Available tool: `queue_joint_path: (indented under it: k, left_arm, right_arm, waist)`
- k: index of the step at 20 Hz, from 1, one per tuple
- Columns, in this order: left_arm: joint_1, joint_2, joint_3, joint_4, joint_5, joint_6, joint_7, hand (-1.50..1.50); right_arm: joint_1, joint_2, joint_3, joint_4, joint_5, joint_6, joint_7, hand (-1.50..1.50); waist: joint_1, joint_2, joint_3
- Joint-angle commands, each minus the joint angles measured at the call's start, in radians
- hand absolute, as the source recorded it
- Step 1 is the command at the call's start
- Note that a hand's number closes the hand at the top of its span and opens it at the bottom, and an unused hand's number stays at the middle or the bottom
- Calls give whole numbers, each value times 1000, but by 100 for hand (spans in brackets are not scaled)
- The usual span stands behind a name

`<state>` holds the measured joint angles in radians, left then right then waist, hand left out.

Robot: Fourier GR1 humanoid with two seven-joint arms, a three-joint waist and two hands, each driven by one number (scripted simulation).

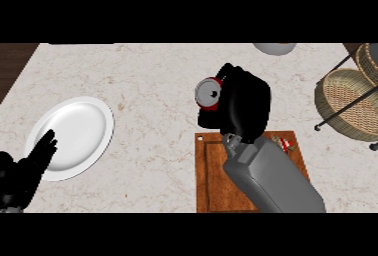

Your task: Pick the can from the cutting board and place it in the tiered basket

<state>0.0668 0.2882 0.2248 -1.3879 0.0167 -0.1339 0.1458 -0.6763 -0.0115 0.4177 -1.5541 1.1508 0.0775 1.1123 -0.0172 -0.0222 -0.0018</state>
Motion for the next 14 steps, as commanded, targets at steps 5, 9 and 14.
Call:
queue_joint_path:
  k: [5,9,14]
  left_arm:
    - [45,-31,-26,-44,-15,3,-9,0]
    - [9,-6,-6,-13,-9,-9,-5,0]
    - [-7,-23,-17,3,-16,-8,12,0]
  right_arm:
    - [-27,11,25,-246,163,121,270,150]
    - [-43,-22,-156,-304,154,141,140,150]
    - [-81,-71,-318,-230,127,78,-12,150]
  waist:
    - [14,13,1]
    - [8,18,2]
    - [20,22,2]
